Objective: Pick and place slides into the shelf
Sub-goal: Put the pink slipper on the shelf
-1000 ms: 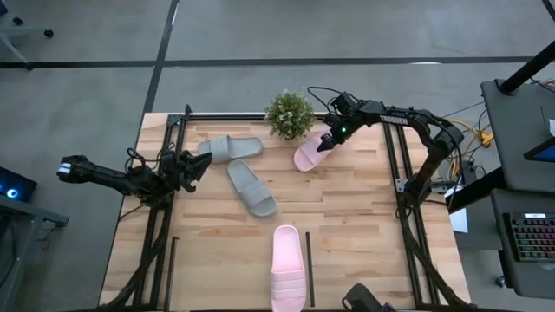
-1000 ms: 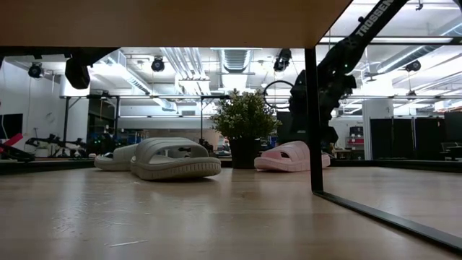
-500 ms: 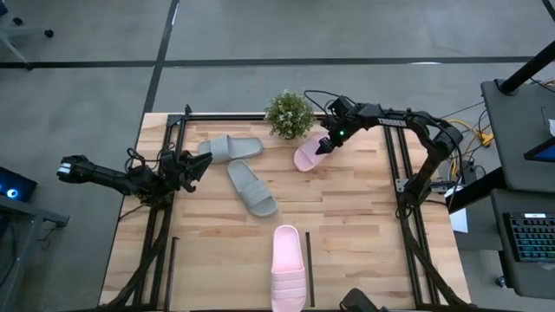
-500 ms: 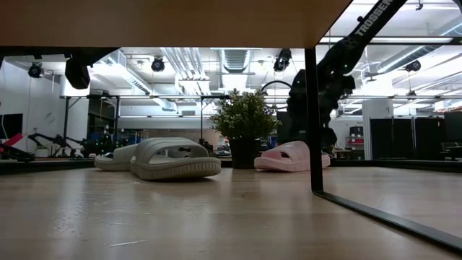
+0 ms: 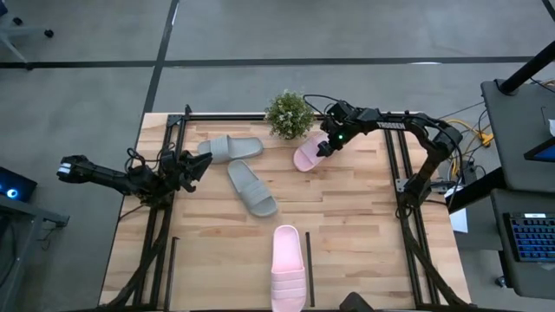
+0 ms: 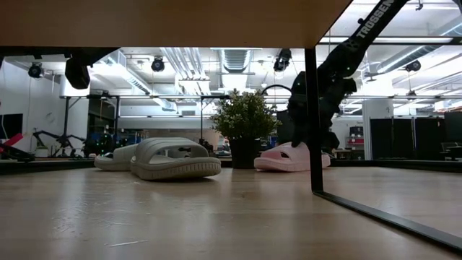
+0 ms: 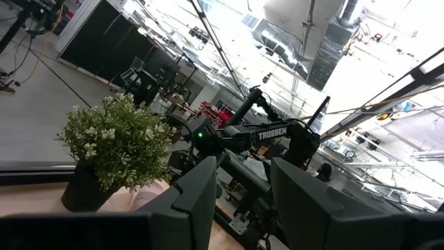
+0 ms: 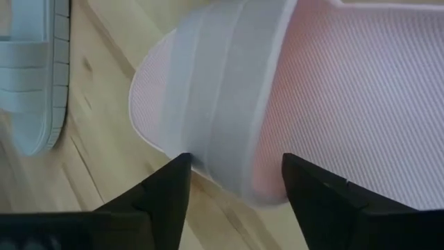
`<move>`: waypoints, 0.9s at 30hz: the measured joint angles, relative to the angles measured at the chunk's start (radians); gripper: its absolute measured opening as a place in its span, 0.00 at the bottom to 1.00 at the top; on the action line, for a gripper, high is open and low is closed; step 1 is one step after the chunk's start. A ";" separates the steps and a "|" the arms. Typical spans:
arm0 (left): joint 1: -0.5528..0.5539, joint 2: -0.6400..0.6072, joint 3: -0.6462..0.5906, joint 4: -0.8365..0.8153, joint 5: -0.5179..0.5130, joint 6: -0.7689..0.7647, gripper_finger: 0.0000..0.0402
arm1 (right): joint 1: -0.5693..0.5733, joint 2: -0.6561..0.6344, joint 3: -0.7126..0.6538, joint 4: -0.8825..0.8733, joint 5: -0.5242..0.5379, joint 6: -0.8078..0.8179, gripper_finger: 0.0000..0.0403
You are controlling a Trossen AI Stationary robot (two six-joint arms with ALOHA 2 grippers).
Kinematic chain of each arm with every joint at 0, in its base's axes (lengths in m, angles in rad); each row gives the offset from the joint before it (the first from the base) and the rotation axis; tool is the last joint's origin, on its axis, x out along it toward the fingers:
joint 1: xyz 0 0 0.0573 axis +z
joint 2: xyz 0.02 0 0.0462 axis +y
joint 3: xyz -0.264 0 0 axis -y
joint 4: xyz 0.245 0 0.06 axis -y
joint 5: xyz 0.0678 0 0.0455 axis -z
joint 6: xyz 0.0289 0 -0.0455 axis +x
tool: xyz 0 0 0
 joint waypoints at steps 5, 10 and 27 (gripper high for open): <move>0.000 0.000 0.000 0.000 0.000 0.000 0.31 | 0.000 0.000 0.000 0.018 0.000 0.001 0.50; 0.000 0.000 0.000 0.000 0.000 -0.001 0.31 | 0.000 0.000 0.000 0.021 -0.001 0.011 0.48; 0.000 0.000 0.000 0.000 0.000 0.000 0.31 | 0.000 0.000 0.000 0.025 -0.003 -0.019 0.25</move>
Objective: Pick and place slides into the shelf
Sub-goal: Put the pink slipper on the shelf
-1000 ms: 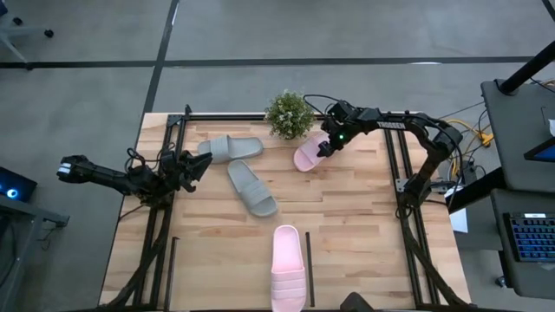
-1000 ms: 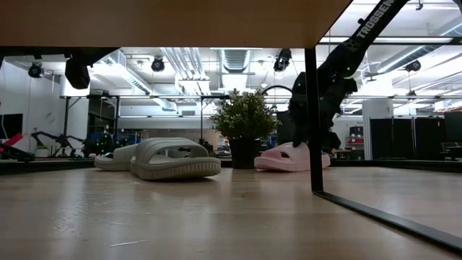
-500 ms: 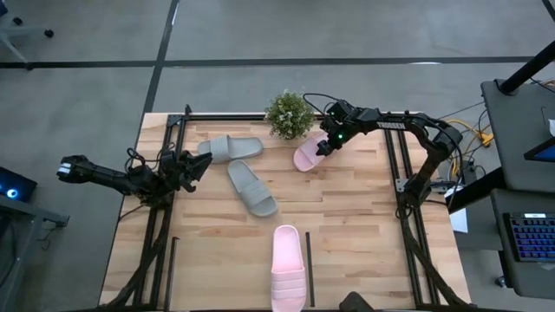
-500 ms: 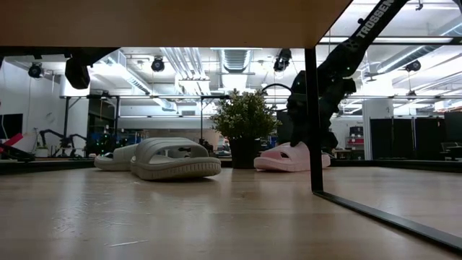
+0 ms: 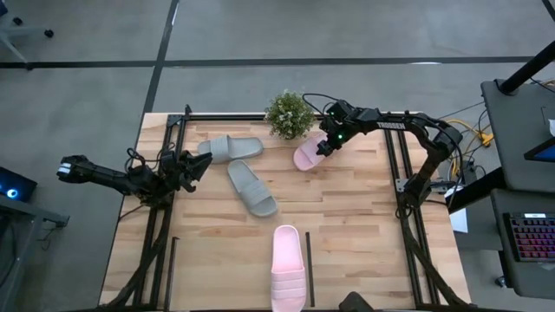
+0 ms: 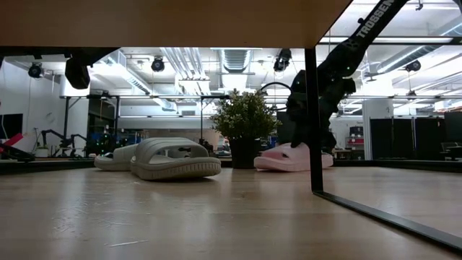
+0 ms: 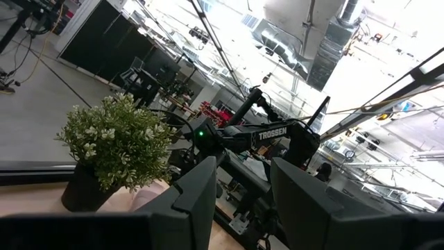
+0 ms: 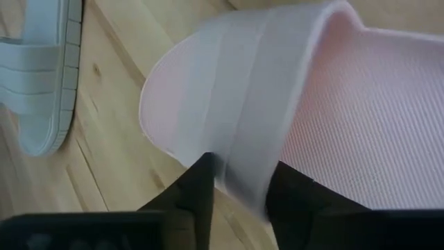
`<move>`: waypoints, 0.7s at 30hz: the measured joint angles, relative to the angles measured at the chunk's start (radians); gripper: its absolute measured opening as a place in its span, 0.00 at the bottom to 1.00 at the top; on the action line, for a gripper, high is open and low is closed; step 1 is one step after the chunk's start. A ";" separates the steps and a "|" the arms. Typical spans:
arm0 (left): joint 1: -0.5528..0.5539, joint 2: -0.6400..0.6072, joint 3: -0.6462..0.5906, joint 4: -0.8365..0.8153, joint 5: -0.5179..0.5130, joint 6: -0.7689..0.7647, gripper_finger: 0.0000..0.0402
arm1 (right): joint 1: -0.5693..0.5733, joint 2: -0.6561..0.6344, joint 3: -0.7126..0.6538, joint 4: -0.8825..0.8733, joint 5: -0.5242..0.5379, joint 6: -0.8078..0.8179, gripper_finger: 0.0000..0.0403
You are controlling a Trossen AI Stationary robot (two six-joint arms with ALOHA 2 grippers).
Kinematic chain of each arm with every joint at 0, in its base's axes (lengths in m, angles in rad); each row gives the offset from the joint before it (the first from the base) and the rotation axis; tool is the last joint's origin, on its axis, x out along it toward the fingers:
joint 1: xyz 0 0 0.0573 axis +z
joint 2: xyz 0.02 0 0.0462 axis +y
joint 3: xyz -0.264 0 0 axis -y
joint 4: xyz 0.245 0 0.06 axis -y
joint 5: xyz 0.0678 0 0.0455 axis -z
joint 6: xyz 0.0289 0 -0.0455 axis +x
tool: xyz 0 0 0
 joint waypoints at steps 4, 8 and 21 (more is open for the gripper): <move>0.000 0.000 0.000 0.000 0.000 0.000 0.31 | 0.000 0.000 0.000 0.000 0.000 -0.015 0.17; 0.000 0.000 0.000 0.000 0.000 0.000 0.31 | -0.001 0.000 0.000 -0.001 -0.001 -0.018 0.11; 0.000 0.000 0.000 0.000 0.000 0.003 0.31 | -0.001 -0.015 0.000 -0.062 -0.029 -0.045 0.03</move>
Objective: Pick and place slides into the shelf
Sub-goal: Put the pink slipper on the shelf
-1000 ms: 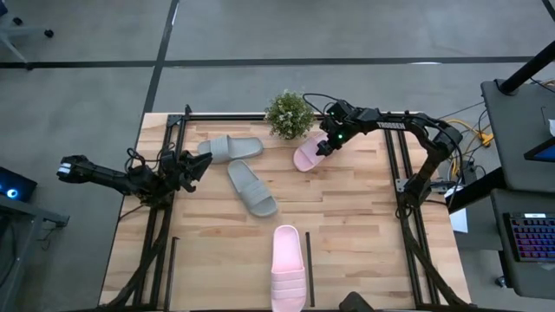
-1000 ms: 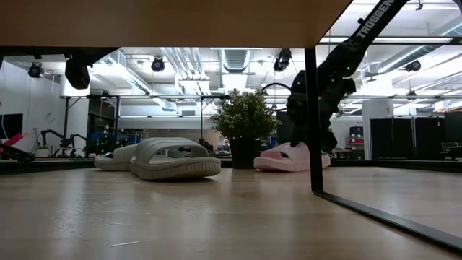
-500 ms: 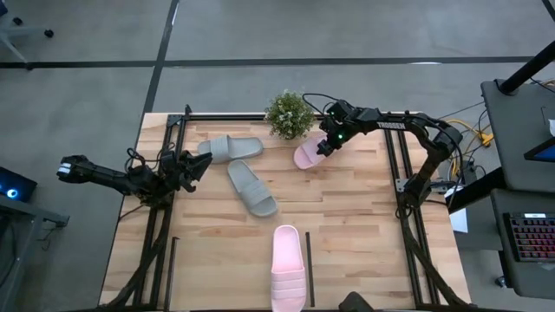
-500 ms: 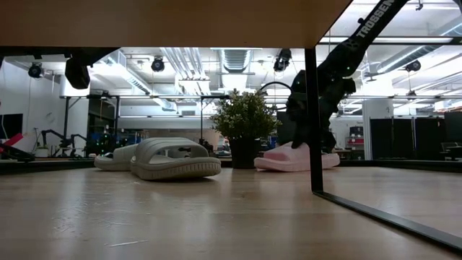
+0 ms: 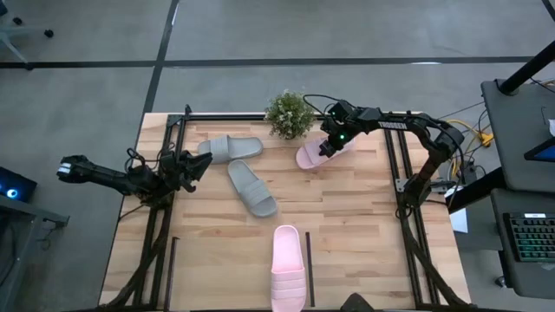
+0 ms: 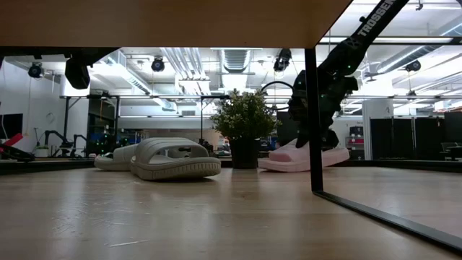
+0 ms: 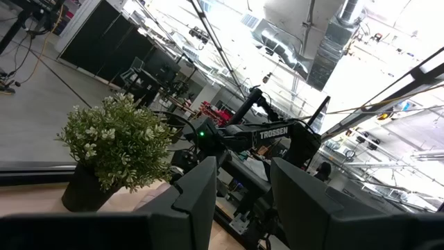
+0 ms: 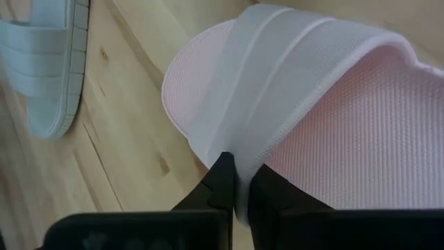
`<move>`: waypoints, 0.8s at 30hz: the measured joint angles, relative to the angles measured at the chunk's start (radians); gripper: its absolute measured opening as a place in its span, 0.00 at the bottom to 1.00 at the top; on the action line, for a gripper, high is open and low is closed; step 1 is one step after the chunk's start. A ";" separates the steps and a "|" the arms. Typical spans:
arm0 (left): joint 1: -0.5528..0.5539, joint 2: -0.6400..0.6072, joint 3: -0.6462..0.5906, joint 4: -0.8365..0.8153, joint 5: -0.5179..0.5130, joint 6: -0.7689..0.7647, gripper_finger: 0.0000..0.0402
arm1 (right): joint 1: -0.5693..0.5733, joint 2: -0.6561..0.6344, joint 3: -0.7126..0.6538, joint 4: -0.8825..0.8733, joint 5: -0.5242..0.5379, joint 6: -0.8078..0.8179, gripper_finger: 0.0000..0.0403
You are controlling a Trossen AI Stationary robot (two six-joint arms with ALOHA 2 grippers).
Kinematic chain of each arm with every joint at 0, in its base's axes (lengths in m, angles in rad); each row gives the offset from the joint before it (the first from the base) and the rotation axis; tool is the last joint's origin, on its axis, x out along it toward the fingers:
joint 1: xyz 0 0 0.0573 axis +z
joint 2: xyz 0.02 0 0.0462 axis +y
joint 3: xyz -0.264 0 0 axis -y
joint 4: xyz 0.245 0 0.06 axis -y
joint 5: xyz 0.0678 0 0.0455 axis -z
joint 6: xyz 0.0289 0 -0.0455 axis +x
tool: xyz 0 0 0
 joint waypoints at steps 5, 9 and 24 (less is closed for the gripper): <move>0.000 0.000 0.000 0.000 0.000 0.000 0.31 | 0.000 -0.023 0.000 -0.009 0.001 -0.009 0.03; 0.000 0.000 0.000 0.000 0.000 0.001 0.31 | 0.000 -0.052 -0.001 -0.013 0.008 -0.008 0.03; 0.000 0.000 0.000 -0.001 0.000 0.001 0.31 | 0.000 -0.173 -0.001 -0.134 0.002 -0.021 0.03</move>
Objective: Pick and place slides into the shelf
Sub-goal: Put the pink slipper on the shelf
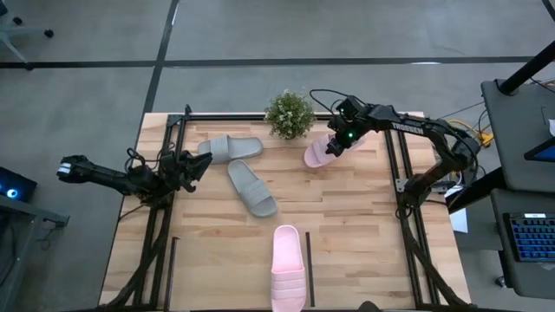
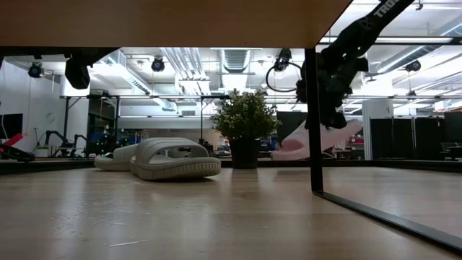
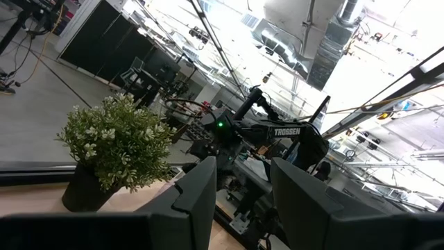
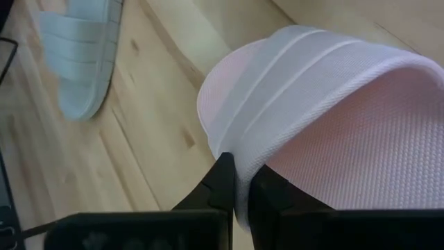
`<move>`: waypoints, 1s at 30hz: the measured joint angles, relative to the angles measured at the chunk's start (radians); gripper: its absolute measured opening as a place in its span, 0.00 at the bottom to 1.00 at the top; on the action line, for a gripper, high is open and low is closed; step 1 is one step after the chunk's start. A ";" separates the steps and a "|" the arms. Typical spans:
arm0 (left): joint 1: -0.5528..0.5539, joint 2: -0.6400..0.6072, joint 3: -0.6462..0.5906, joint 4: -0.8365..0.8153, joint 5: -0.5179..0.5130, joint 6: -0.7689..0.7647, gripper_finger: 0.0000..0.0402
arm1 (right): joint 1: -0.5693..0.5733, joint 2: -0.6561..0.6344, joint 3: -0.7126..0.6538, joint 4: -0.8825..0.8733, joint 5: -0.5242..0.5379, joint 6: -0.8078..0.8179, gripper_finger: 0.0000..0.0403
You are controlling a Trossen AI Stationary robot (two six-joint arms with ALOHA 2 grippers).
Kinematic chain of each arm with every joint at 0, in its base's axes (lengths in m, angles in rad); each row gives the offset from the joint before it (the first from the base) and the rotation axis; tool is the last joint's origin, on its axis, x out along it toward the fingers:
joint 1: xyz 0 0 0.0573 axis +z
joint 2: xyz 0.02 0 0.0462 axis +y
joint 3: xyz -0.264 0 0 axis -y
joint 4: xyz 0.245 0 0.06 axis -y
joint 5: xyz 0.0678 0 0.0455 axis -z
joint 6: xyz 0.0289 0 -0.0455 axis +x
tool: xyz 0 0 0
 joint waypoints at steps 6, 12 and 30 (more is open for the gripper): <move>0.000 0.000 0.000 0.000 0.000 0.000 0.31 | 0.000 -0.094 0.000 -0.058 -0.002 -0.002 0.03; 0.000 0.000 0.000 0.000 0.000 0.000 0.31 | 0.003 -0.226 0.000 -0.083 -0.019 0.057 0.03; 0.000 0.000 0.000 0.000 0.000 0.001 0.31 | 0.274 -0.514 0.041 0.038 -0.055 0.239 0.03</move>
